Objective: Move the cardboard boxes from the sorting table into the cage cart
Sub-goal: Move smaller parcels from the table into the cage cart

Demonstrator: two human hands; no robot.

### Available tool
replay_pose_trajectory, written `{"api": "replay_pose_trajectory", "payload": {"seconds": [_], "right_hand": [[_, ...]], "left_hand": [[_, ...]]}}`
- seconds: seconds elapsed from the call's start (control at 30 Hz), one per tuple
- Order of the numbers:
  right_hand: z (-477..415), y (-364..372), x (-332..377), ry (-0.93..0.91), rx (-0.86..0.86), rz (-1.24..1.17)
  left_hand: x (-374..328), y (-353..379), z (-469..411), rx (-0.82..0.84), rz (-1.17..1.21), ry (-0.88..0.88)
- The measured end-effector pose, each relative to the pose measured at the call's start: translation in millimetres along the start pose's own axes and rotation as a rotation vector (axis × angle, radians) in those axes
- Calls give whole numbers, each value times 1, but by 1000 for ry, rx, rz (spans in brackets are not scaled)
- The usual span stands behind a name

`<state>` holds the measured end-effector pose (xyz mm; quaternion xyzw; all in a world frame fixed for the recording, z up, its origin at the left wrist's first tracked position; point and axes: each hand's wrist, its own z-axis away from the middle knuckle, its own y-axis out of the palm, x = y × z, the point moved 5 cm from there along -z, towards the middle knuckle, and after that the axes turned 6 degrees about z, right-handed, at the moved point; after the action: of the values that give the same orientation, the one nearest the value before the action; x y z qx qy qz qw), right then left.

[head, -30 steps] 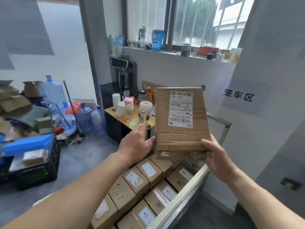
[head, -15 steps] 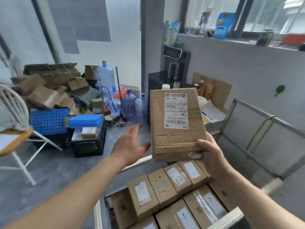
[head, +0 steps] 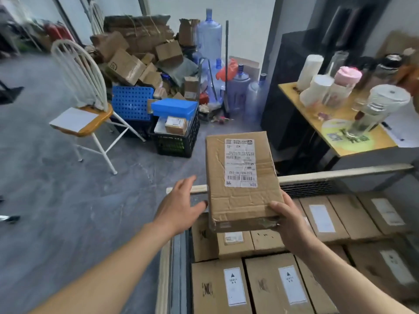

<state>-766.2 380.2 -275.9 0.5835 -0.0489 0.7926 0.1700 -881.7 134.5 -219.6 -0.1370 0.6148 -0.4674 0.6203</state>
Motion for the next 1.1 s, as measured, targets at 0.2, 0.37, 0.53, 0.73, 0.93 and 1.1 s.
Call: {"api": "replay_pose_trajectory", "payload": {"seconds": [0.2,0.37,0.53,0.73,0.93,1.1], "right_hand": [[-16,1,-97,143,36,37],[-14,8,-178,266,51,59],[-21,23,-233,359,75,72],[-51,51,-269,411,120,57],[-72,68,-301,476,163,176],[-89,71,-319,462,169,257]], "left_hand": [[74,68,10,49,74,-174],[121,112,25,27,175,-286],[149,150,36,49,319,-368],[179,179,33,-27,411,-474],[207,200,22,-47,365,-499],[224,220,12,-106,350,-514]]}}
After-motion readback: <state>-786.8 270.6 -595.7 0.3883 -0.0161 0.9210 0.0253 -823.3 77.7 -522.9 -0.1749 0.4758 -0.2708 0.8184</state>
